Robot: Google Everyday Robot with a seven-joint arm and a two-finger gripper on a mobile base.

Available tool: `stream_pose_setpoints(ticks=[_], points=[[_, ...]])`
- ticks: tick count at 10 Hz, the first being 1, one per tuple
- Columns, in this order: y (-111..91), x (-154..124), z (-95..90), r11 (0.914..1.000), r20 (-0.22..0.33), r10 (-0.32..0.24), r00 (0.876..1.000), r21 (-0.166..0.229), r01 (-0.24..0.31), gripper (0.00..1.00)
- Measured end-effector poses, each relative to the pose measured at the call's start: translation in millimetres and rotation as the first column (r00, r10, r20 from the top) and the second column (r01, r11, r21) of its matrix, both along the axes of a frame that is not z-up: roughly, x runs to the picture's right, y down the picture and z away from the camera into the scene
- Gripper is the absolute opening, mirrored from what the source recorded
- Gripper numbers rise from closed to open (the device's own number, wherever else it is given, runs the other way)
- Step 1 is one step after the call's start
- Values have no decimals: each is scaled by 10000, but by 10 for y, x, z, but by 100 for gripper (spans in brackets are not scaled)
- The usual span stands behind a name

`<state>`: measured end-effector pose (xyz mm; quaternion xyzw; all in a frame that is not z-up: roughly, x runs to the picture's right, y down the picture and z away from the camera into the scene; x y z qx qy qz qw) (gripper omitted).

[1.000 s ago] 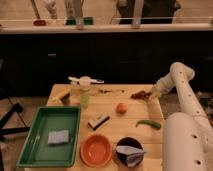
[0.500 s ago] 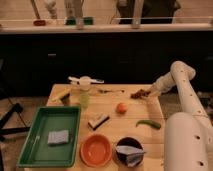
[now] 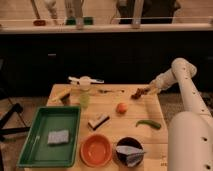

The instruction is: Place grapes in red bowl

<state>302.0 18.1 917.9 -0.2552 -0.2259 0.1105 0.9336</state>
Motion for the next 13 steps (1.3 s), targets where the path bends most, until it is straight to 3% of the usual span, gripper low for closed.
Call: stream_pose_setpoints(ticks=[8, 13], points=[[-132, -34, -353, 9972, 642, -423, 9970, 643, 381, 0], [-181, -359, -628, 9884, 1550, -1177, 9809, 1134, 1006, 0]])
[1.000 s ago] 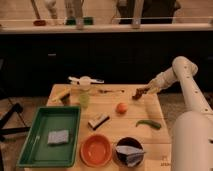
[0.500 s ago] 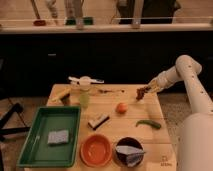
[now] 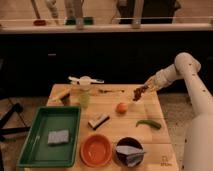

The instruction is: Place grapes in red bowl

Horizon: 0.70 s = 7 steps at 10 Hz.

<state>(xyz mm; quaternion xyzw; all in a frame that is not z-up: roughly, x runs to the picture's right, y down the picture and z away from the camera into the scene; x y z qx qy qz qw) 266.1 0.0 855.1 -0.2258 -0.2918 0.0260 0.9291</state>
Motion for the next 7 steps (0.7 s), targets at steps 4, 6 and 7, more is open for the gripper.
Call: stream_pose_setpoints(ticks=[4, 6, 7], points=[[30, -269, -235, 9972, 675, -686, 9954, 328, 665, 0], [70, -383, -341, 9943, 998, -1010, 9899, 434, 971, 0], [90, -458, -385, 9924, 1197, -1184, 9857, 473, 1135, 0]])
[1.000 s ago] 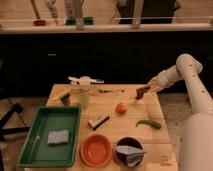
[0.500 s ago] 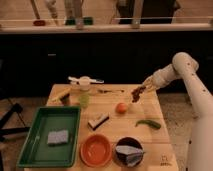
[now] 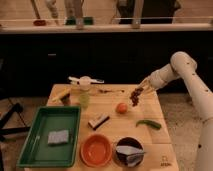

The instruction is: Place grapes in red bowl

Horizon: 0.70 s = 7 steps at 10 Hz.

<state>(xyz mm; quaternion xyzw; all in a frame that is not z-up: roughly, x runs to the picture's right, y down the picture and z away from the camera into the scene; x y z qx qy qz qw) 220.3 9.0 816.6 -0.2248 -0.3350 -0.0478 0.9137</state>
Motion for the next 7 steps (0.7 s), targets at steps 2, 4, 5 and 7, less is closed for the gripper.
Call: stream_pose_setpoints(ticks=[2, 4, 5, 7], points=[[91, -143, -126, 9990, 455, -446, 9980, -4, 447, 0], [168, -318, -190, 9959, 832, -902, 9924, -4, 905, 0], [219, -398, -231, 9928, 987, -1198, 9879, 60, 1198, 0], [322, -503, -314, 9859, 1197, -1673, 9786, 201, 1661, 0]])
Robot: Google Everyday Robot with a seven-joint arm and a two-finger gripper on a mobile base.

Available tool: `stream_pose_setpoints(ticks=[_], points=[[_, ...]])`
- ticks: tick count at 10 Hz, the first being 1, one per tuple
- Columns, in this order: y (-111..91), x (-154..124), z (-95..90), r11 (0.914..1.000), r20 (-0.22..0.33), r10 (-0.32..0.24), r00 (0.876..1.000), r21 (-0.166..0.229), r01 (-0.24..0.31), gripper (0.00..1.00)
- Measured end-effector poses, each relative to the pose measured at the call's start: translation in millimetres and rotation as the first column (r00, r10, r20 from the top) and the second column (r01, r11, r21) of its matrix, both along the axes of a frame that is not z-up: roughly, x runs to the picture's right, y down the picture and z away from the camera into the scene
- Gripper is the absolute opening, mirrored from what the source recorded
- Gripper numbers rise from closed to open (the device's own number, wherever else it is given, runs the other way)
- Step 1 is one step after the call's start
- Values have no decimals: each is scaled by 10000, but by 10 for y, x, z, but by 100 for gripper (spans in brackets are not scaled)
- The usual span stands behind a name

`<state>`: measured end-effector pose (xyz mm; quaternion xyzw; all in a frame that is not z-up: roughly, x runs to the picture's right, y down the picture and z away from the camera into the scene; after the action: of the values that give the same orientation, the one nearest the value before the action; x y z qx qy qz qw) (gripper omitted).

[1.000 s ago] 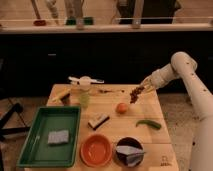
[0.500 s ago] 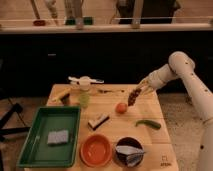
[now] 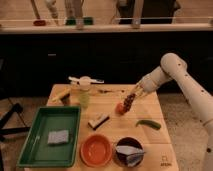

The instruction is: Place grapes in red bowl

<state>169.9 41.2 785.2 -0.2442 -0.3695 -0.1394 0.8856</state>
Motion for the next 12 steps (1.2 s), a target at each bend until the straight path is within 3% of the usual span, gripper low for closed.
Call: stream_pose_setpoints(ticks=[2, 11, 12], points=[[84, -98, -50, 9985, 183, -535, 9984, 129, 532, 0], [92, -93, -52, 9981, 217, -593, 9980, 159, 589, 0], [126, -144, -90, 9961, 368, -882, 9954, 97, 879, 0]])
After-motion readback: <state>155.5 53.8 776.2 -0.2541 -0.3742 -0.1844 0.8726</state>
